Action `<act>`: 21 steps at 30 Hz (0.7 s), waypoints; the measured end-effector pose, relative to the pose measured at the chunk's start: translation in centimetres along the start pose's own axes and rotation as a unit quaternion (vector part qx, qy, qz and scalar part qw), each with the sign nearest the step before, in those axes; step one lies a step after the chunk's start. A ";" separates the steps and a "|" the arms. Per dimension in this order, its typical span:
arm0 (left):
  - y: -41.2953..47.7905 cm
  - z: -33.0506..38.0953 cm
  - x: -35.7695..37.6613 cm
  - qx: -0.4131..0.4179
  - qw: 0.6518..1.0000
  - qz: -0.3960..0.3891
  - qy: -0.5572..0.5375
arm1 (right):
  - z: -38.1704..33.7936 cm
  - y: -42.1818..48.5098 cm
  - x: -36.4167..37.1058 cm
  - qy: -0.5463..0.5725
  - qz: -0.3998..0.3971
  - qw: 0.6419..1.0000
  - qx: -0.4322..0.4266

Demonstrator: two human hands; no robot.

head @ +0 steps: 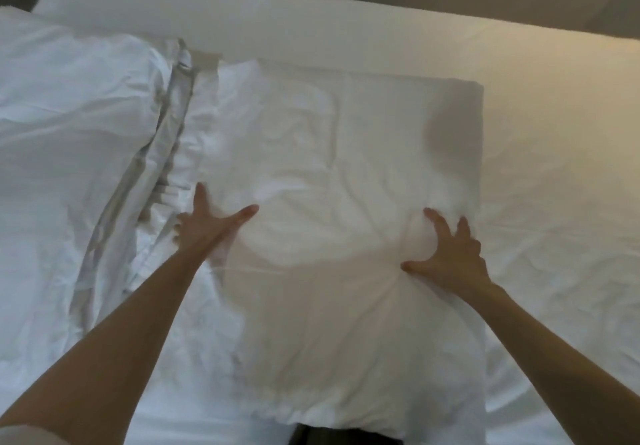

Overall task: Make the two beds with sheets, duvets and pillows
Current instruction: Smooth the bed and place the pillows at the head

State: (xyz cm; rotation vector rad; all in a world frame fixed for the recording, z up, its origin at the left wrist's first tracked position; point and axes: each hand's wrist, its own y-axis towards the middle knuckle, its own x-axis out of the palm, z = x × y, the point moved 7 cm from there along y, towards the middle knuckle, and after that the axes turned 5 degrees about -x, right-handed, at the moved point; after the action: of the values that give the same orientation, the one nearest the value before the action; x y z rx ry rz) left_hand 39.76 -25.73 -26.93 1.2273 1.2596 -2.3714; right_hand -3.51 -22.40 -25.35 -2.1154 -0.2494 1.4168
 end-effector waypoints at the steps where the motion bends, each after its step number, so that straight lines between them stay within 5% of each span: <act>1: 0.3 0.0 0.1 -0.006 1.000 0.005 0.001 | -0.2 0.4 0.0 0.010 0.018 1.000 -0.005; 10: -0.2 0.6 0.1 0.003 0.997 0.015 -0.070 | -1.3 2.6 0.4 -0.111 0.180 0.975 -0.069; 17: -4.0 4.0 -0.2 0.114 0.987 0.097 -0.057 | -1.2 3.2 -1.4 -0.073 0.126 0.985 -0.097; 21: -5.6 6.2 -0.3 0.142 0.983 0.053 -0.103 | -1.8 1.2 -2.6 -0.109 0.153 0.955 -0.229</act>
State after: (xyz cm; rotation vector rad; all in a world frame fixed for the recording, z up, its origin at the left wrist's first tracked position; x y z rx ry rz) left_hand 33.53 -27.00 -21.52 1.0528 0.7972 -2.5829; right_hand -3.20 -25.25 -23.49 -2.4429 -0.3797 1.9306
